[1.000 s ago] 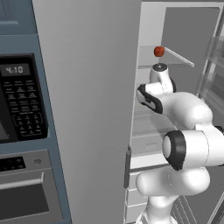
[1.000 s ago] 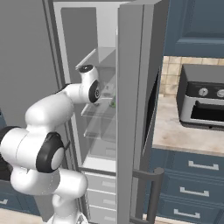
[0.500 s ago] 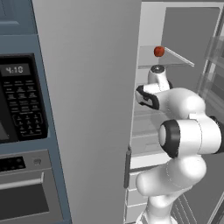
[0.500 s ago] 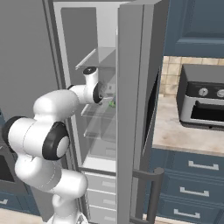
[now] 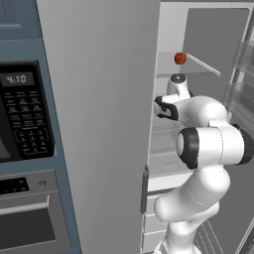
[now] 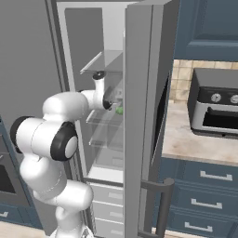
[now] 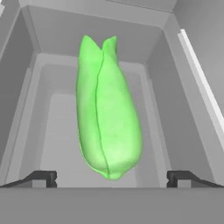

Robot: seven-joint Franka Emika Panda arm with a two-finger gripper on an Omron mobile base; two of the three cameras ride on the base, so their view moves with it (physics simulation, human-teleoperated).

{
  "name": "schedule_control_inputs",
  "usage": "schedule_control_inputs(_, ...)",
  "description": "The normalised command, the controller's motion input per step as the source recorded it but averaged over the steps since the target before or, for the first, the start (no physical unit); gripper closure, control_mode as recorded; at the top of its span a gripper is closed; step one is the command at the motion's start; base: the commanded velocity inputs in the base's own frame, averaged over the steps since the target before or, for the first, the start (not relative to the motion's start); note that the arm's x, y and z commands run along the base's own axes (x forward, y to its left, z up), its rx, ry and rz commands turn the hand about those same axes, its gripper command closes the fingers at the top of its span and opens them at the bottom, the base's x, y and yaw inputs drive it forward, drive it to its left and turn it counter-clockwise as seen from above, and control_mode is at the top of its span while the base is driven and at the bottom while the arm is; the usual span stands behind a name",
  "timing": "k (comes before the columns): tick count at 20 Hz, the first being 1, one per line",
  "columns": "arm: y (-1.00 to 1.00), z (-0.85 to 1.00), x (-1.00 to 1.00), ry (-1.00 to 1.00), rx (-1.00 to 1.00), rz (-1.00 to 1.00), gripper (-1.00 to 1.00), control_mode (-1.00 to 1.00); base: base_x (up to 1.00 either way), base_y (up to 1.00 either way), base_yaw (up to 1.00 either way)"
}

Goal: Place the cold items (apple and corn) from the fridge in one tupperware on the dining counter. Place the warm items (hot dog and kebab skewer) in the stove area in another tupperware.

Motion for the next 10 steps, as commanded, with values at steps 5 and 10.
schedule_control_inputs(5,0.00,-0.24,0.31,0.00,0.00,0.00,-1.00,-1.00,0.00,0.00,0.00)
schedule_control_inputs(10,0.00,-0.08,0.28,0.00,0.00,0.00,-1.00,-1.00,0.00,0.00,0.00)
